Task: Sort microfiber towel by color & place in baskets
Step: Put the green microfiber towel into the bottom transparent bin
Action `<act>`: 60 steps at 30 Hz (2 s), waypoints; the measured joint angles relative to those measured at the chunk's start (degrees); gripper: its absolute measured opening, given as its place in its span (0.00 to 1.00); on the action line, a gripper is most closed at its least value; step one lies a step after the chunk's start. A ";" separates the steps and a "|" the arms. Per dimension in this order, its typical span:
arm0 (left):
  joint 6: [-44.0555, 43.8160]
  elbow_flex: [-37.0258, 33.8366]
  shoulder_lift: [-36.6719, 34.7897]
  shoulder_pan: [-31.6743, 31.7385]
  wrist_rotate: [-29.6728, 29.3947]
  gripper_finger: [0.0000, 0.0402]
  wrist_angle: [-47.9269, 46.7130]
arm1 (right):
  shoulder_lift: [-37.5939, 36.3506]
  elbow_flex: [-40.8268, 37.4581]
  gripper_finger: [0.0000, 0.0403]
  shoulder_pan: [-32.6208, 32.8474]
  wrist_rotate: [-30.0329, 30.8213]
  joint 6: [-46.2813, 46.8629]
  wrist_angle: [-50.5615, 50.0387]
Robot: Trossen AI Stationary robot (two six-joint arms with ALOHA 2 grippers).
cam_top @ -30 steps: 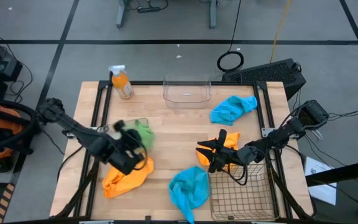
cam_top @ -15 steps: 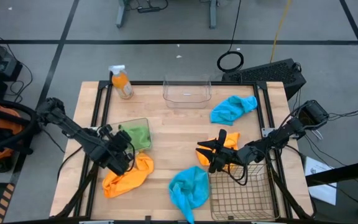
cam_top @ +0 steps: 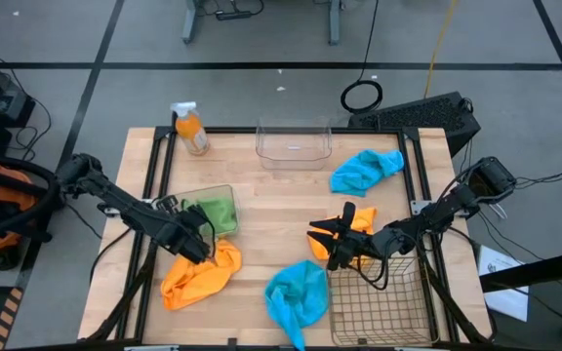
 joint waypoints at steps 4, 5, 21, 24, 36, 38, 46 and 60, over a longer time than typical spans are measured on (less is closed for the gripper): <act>1.09 0.00 0.00 1.76 0.09 0.11 -0.06 | 0.01 0.00 0.30 -0.02 0.01 0.01 0.00; 1.10 0.00 0.00 2.16 0.10 0.14 -0.08 | 0.01 0.00 0.30 -0.02 -0.01 0.01 0.00; 4.45 0.53 0.00 3.32 11.42 0.49 -4.97 | 0.01 0.02 0.30 -0.09 0.01 -0.01 -0.15; 4.12 2.35 0.00 3.32 11.64 0.50 -6.82 | 0.01 0.02 0.30 -0.18 0.01 -0.01 -0.17; 9.77 11.92 0.00 3.32 0.39 0.49 -6.42 | 0.01 0.02 0.30 -0.46 0.01 0.13 -0.26; 14.31 11.50 0.00 3.32 -1.32 0.49 -3.58 | 0.01 0.02 0.30 -0.46 0.01 0.16 -0.26; 22.61 7.67 0.00 3.37 -6.33 0.40 3.30 | 0.00 0.02 0.30 -0.44 0.01 0.20 -0.58; 20.58 -6.19 -5.20 3.37 -7.64 0.03 10.22 | 0.01 0.02 0.30 -0.44 0.01 0.20 -1.05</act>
